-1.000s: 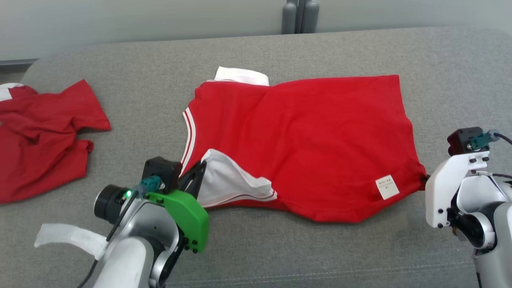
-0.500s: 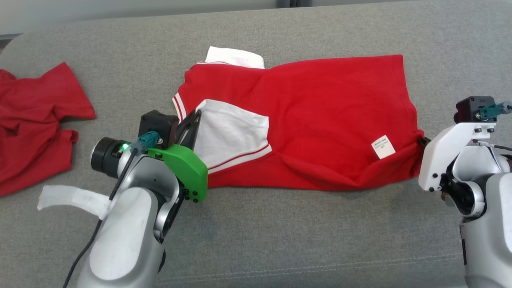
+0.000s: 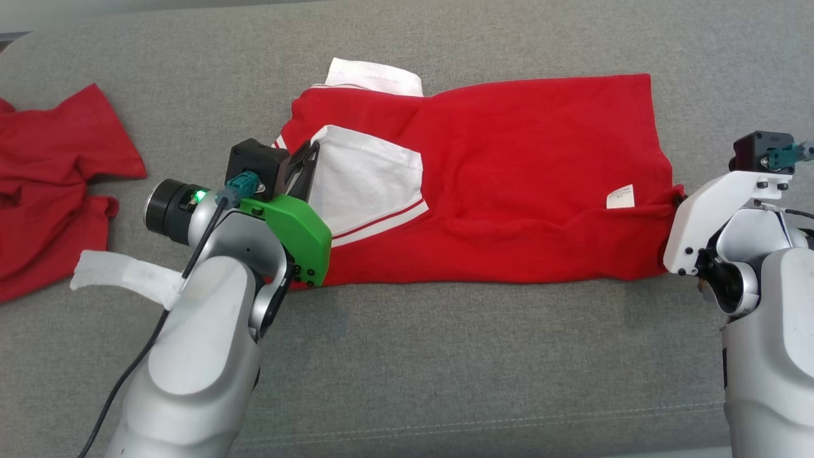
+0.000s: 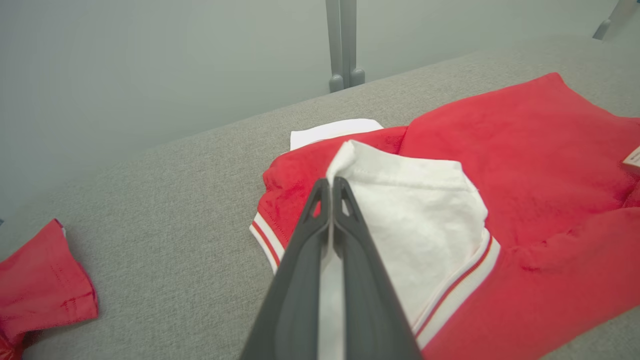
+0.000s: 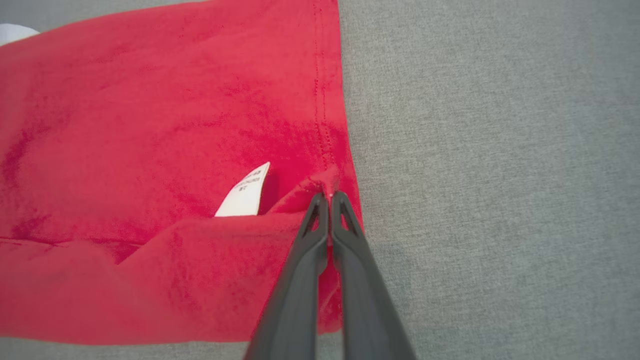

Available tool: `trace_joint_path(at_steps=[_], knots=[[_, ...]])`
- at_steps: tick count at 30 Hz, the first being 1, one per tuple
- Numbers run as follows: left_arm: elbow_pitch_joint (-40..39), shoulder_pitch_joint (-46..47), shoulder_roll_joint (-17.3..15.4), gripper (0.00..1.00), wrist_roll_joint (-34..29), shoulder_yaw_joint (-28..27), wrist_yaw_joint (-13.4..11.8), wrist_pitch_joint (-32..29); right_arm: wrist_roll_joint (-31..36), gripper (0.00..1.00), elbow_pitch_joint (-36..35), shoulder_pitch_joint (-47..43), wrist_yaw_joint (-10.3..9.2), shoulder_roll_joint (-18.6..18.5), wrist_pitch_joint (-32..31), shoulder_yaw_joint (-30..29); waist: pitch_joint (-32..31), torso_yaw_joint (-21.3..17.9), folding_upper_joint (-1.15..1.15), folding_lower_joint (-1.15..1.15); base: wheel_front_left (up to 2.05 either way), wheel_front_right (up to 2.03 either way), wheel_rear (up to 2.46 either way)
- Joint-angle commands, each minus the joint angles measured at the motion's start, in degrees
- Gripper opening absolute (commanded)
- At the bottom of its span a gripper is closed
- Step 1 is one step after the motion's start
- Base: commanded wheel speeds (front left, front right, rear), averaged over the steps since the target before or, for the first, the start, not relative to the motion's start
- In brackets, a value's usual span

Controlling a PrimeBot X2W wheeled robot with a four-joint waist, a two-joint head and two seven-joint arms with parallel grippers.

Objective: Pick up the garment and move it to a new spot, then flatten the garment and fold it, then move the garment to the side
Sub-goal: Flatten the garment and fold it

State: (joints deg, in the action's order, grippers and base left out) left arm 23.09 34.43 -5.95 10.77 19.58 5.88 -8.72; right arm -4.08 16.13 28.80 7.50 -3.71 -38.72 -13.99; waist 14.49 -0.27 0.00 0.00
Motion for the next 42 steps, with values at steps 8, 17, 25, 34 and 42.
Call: trace_joint_path(at_steps=[8, 17, 25, 34, 42], knots=[[4.69, 5.01, 0.51, 0.00, -0.77, 2.16, 0.57, 1.71, 1.64, 0.00, 2.95, 1.32, -0.02, 0.47, 1.70, -0.12, 0.89, -0.09, 0.00, 0.00, 0.00, 0.00, 0.00], [9.33, 8.18, 0.62, 1.00, -0.90, 3.24, -0.19, 5.20, 5.50, 1.00, 5.64, 3.27, -0.02, 0.57, 5.96, -0.91, 0.87, -0.60, 0.00, 0.00, 0.00, 0.00, 0.00], [10.85, 4.83, -0.63, 1.00, -0.71, 2.31, -3.08, 9.28, 4.01, 1.00, 3.78, 0.66, -0.02, 0.73, 7.70, 0.24, -1.33, -0.05, 0.00, 0.00, 0.00, 0.00, 0.00], [8.53, -5.85, -3.38, 1.00, 1.15, 1.98, -4.92, 6.21, 2.23, 1.00, -3.28, -8.77, -0.02, 0.49, 3.91, 2.58, -3.60, 1.01, 0.00, 0.00, 0.00, 0.00, 0.00], [7.64, -10.48, -4.32, 1.00, 1.71, 2.72, -5.51, 3.22, 3.20, 1.00, -5.19, -12.84, -0.02, 0.43, 2.39, 1.40, -3.80, 0.46, 0.00, 0.00, 0.00, 0.00, 0.00]])
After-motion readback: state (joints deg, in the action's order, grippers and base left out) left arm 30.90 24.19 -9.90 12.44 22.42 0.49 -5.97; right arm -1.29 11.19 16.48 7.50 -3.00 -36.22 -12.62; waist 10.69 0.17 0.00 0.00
